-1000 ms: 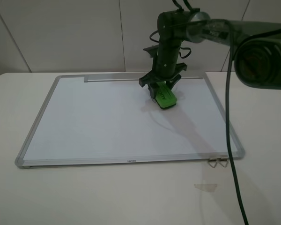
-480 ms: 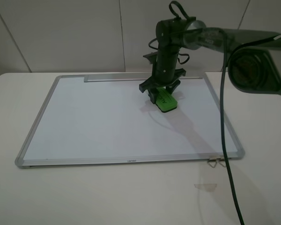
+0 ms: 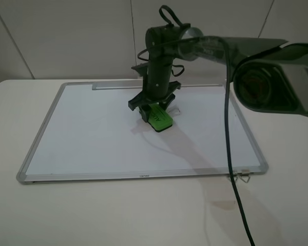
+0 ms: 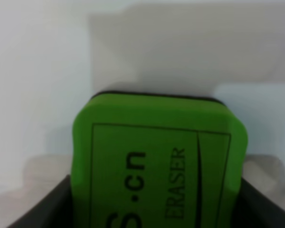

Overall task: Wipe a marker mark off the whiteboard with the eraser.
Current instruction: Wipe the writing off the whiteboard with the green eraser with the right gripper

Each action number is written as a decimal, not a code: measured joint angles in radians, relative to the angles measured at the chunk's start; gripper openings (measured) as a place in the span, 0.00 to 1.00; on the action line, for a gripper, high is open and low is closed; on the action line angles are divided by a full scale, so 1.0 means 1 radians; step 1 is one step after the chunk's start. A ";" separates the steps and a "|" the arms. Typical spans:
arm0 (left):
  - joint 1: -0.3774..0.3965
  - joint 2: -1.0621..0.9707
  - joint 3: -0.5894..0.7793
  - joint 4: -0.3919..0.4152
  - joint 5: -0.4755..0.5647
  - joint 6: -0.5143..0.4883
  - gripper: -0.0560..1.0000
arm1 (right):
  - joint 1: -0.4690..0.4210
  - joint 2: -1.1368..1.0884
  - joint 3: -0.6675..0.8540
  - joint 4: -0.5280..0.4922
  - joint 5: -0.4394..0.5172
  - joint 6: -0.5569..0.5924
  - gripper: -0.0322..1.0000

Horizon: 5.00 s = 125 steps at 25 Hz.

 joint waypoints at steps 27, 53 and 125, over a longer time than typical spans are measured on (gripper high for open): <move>0.000 0.000 0.000 0.000 0.000 0.000 0.70 | -0.308 0.028 -0.020 -0.120 -0.001 0.019 0.61; 0.000 0.000 0.000 0.000 0.000 0.000 0.70 | 0.043 0.076 -0.061 -0.061 -0.016 -0.011 0.61; 0.000 0.000 0.000 0.000 0.000 0.000 0.70 | -0.235 0.127 -0.148 0.169 -0.193 -0.523 0.61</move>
